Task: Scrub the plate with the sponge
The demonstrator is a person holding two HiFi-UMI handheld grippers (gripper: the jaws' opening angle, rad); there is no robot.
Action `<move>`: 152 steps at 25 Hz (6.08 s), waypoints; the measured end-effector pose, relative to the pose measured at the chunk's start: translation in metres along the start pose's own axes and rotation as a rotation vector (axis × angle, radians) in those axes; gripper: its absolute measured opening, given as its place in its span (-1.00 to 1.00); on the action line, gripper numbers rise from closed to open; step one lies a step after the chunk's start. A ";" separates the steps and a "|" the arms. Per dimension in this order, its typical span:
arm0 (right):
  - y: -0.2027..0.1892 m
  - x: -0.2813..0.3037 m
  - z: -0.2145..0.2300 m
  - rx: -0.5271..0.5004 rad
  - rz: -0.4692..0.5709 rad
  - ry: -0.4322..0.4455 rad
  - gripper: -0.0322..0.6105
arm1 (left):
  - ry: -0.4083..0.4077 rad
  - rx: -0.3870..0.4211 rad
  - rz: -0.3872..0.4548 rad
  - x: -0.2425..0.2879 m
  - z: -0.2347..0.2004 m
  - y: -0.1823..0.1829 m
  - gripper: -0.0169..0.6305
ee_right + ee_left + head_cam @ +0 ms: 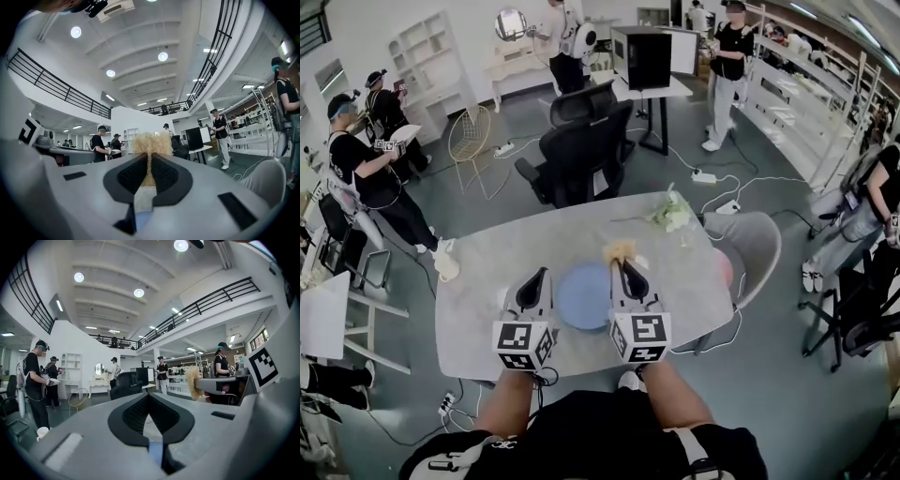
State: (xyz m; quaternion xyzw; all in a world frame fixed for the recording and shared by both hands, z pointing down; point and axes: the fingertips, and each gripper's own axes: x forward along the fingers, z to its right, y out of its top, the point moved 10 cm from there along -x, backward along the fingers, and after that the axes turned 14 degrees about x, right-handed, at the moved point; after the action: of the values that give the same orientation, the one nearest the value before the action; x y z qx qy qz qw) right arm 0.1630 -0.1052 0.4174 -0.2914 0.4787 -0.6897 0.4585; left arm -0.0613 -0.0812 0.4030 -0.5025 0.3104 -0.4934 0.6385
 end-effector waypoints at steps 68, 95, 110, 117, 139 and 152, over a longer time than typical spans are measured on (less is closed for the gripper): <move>-0.053 0.052 0.045 -0.124 -0.290 -0.231 -0.81 | -0.282 -0.429 -0.851 0.120 -0.009 -0.333 -0.73; -0.062 0.057 0.039 -0.110 -0.297 -0.234 -0.81 | -0.344 -1.011 -0.815 0.115 0.007 -0.357 -0.86; -0.070 0.064 0.027 -0.089 -0.308 -0.132 -0.81 | -0.253 -0.955 -0.711 0.096 -0.032 -0.286 -0.84; -0.084 0.096 -0.001 -0.160 -0.400 0.069 -0.81 | -0.193 -0.939 -0.627 0.078 -0.062 -0.237 -0.84; -0.139 0.156 -0.088 -0.412 -0.763 0.365 -0.81 | -0.260 -0.795 -0.483 0.062 -0.069 -0.160 -0.84; -0.120 0.165 -0.050 -0.261 -0.699 0.185 -0.81 | -0.318 -0.666 -0.475 0.071 -0.056 -0.146 -0.82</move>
State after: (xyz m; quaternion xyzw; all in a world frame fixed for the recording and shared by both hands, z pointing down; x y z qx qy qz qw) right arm 0.0111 -0.2220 0.5037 -0.4294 0.4734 -0.7613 0.1094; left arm -0.1355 -0.1683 0.5319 -0.8079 0.2264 -0.4161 0.3505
